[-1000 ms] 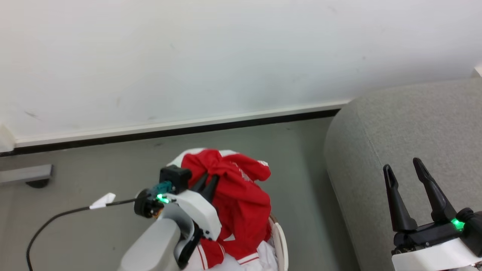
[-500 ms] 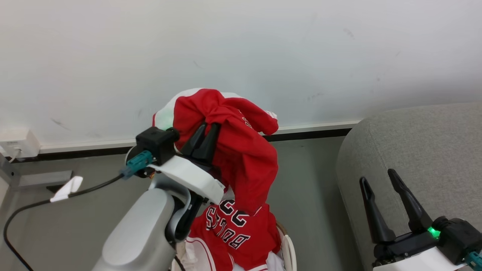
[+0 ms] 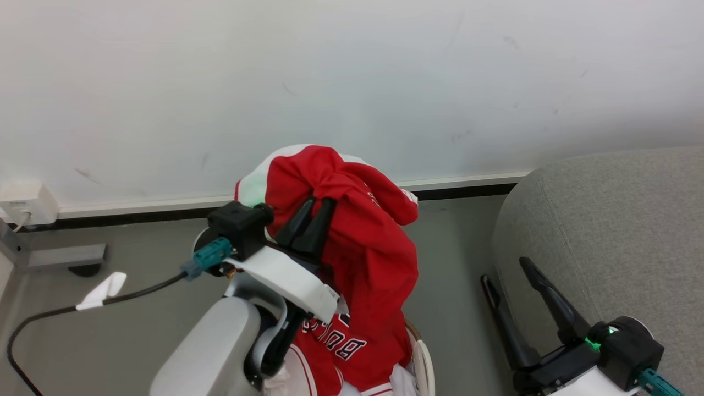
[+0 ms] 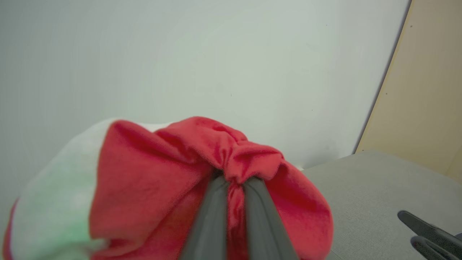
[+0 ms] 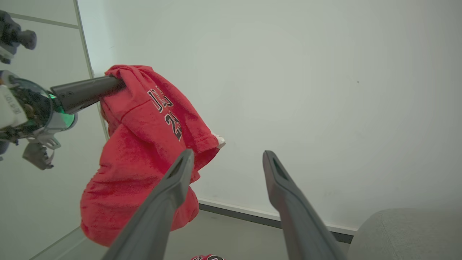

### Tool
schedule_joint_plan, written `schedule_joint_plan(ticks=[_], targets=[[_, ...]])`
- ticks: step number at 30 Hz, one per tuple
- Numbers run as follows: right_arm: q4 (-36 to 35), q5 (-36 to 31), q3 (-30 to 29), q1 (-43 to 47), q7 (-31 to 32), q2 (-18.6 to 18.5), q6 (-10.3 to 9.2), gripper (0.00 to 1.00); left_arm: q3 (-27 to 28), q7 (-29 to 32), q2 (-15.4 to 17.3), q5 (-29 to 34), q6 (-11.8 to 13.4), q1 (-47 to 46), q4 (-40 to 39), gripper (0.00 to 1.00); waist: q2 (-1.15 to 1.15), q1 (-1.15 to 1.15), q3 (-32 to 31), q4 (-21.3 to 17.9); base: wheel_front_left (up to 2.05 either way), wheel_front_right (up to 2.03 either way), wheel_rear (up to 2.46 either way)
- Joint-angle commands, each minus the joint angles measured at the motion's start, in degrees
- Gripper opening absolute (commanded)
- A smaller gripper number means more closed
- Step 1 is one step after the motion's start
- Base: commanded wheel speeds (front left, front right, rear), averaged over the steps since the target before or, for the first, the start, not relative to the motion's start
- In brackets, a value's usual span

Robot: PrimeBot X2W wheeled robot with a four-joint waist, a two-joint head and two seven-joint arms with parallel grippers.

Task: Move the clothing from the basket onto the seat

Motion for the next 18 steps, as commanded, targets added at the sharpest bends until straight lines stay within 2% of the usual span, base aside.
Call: schedule_joint_plan(ticks=[1,6,12,18], targets=[[0.3,0.7,0.8,-1.2,0.0,-0.5,0.17,1.00,-0.2,0.2,0.0,0.0,-0.2,0.8,-0.3,0.00,0.00,0.00,0.1,0.2,0.00,0.00,0.00],[3.7,1.7,7.2,-3.9,0.0,-2.9,0.17,1.00,-2.4,0.5,-1.0,0.3,-1.0,1.5,-0.4,0.00,0.00,0.00,0.1,1.3,0.00,0.00,0.00],[11.2,4.6,15.6,-9.1,0.0,-5.0,0.17,1.00,-5.1,1.1,-2.5,0.1,-2.1,1.8,-0.2,0.00,0.00,0.00,-0.3,3.2,0.00,0.00,0.00],[14.7,6.3,21.1,-13.3,0.0,-5.0,0.17,1.00,-8.3,1.7,-3.7,0.6,-3.0,2.3,-0.5,0.00,0.00,0.00,-0.9,5.7,0.00,0.00,0.00]])
